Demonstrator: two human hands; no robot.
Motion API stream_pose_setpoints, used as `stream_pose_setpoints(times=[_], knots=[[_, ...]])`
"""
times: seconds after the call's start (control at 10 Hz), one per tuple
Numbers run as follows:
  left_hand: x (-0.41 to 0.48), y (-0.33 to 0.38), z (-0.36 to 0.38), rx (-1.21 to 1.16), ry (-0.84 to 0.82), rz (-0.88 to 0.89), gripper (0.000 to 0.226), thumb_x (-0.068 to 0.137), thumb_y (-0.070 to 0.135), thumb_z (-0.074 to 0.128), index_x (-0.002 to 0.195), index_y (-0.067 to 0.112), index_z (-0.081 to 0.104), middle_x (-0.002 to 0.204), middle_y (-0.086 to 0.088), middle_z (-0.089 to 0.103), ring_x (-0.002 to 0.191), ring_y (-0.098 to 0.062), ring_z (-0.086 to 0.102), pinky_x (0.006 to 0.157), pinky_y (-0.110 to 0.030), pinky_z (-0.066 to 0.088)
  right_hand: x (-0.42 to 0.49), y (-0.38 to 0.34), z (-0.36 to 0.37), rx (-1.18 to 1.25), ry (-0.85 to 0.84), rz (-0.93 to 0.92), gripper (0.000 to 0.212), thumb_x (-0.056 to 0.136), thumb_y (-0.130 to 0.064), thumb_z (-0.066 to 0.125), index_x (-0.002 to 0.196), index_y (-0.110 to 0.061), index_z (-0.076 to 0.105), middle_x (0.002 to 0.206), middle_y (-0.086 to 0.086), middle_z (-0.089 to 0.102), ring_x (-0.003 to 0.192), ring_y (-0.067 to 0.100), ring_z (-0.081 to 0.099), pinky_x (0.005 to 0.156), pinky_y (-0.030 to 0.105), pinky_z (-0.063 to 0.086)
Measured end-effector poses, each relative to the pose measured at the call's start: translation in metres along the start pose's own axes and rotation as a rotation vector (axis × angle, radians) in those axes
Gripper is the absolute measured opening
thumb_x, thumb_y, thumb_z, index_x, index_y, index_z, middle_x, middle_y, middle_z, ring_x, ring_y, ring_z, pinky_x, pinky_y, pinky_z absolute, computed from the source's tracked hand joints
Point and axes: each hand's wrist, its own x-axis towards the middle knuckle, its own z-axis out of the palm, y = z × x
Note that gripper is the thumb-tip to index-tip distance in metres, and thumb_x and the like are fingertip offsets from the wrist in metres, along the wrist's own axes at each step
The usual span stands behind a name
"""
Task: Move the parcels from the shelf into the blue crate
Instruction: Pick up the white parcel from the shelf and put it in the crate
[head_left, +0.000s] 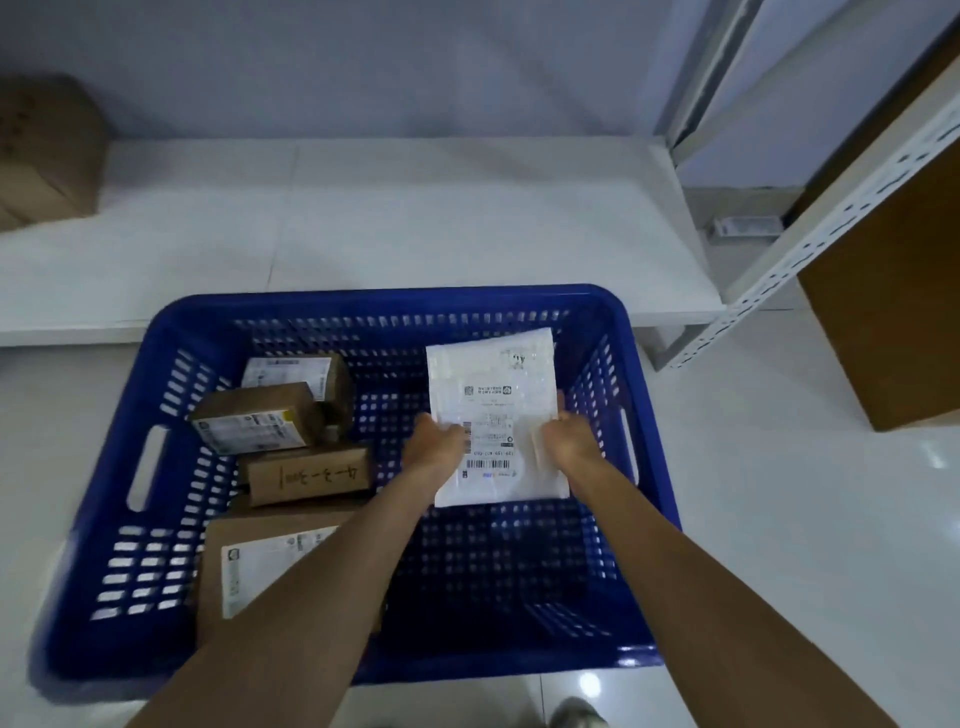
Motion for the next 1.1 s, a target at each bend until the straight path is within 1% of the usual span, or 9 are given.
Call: stream_pose_setpoints(times=[0.1, 0.2, 0.4, 0.5, 0.6, 0.7, 0.8, 0.9, 1.1], knots=[[0.029, -0.02, 0.027, 0.012, -0.042, 0.002, 0.047, 0.1, 0.021, 0.049, 0.144, 0.006, 0.044, 0.108, -0.004, 0.064, 0.075, -0.015, 0.06, 0.057, -0.029, 0.046, 0.023, 0.021, 0.009, -0.103, -0.014, 0.019, 0.044, 0.096, -0.009, 0.039, 0.138, -0.005, 0.052, 0.116, 0.01, 0.064, 0.106, 0.031, 0.06, 0.093, 0.039, 0.052], [0.06, -0.036, 0.057, 0.007, -0.1, -0.005, 0.054, 0.094, 0.024, 0.052, 0.145, 0.007, 0.045, 0.118, -0.006, 0.068, 0.094, -0.024, 0.068, 0.083, -0.036, 0.06, 0.044, 0.035, 0.018, -0.162, -0.053, 0.056, 0.051, 0.099, -0.017, 0.046, 0.148, -0.005, 0.039, 0.143, 0.015, 0.053, 0.125, 0.035, 0.054, 0.094, 0.035, 0.047], [0.084, -0.033, 0.085, 0.07, -0.122, 0.04, 0.065, 0.09, 0.028, 0.05, 0.151, 0.007, 0.042, 0.13, -0.012, 0.067, 0.106, -0.029, 0.07, 0.092, -0.04, 0.06, 0.07, 0.054, 0.023, -0.234, 0.028, 0.061, 0.051, 0.099, -0.02, 0.046, 0.144, 0.004, 0.043, 0.145, 0.017, 0.052, 0.124, 0.034, 0.056, 0.089, 0.033, 0.048], [0.075, -0.023, 0.088, 0.072, -0.112, 0.057, 0.061, 0.097, 0.026, 0.05, 0.153, 0.006, 0.036, 0.134, -0.013, 0.063, 0.112, -0.031, 0.067, 0.093, -0.038, 0.057, 0.075, 0.06, 0.021, -0.21, 0.07, 0.031, 0.062, 0.098, -0.021, 0.052, 0.149, 0.007, 0.032, 0.148, 0.017, 0.047, 0.132, 0.034, 0.051, 0.098, 0.031, 0.045], [0.082, -0.021, 0.1, 0.103, -0.086, 0.043, 0.071, 0.103, 0.021, 0.048, 0.163, 0.007, 0.012, 0.15, -0.016, 0.052, 0.124, -0.035, 0.06, 0.095, -0.038, 0.053, 0.068, 0.063, 0.022, -0.238, 0.139, -0.08, 0.054, 0.096, -0.012, 0.056, 0.144, 0.004, 0.039, 0.131, 0.009, 0.053, 0.132, 0.032, 0.051, 0.09, 0.019, 0.037], [0.093, -0.02, 0.107, 0.079, -0.076, 0.033, 0.074, 0.102, 0.017, 0.048, 0.164, 0.006, 0.008, 0.152, -0.018, 0.049, 0.125, -0.036, 0.06, 0.094, -0.038, 0.054, 0.067, 0.061, 0.022, -0.256, 0.158, -0.146, 0.054, 0.093, -0.01, 0.057, 0.144, -0.001, 0.041, 0.142, 0.012, 0.052, 0.131, 0.03, 0.051, 0.09, 0.02, 0.037], [0.096, -0.017, 0.117, 0.058, -0.091, 0.032, 0.072, 0.104, 0.015, 0.047, 0.164, 0.004, 0.009, 0.155, -0.019, 0.045, 0.13, -0.035, 0.056, 0.094, -0.034, 0.05, 0.074, 0.064, 0.021, -0.283, 0.119, -0.177, 0.06, 0.09, -0.019, 0.06, 0.145, -0.003, 0.041, 0.148, 0.015, 0.046, 0.133, 0.031, 0.049, 0.101, 0.03, 0.044], [0.093, -0.014, 0.121, 0.057, -0.105, 0.042, 0.074, 0.105, 0.01, 0.046, 0.163, 0.003, 0.002, 0.16, -0.019, 0.038, 0.138, -0.035, 0.049, 0.1, -0.035, 0.046, 0.078, 0.066, 0.02, -0.307, 0.094, -0.175, 0.06, 0.091, -0.022, 0.059, 0.145, -0.003, 0.041, 0.149, 0.015, 0.045, 0.134, 0.032, 0.048, 0.103, 0.032, 0.043], [0.101, -0.013, 0.122, 0.038, -0.004, 0.093, 0.076, 0.1, -0.003, 0.053, 0.162, 0.005, 0.011, 0.158, -0.021, 0.042, 0.136, -0.037, 0.053, 0.108, -0.041, 0.049, 0.073, 0.064, 0.021, -0.324, 0.07, -0.2, 0.063, 0.088, -0.02, 0.056, 0.148, -0.008, 0.039, 0.146, 0.013, 0.049, 0.129, 0.031, 0.054, 0.105, 0.037, 0.048]])
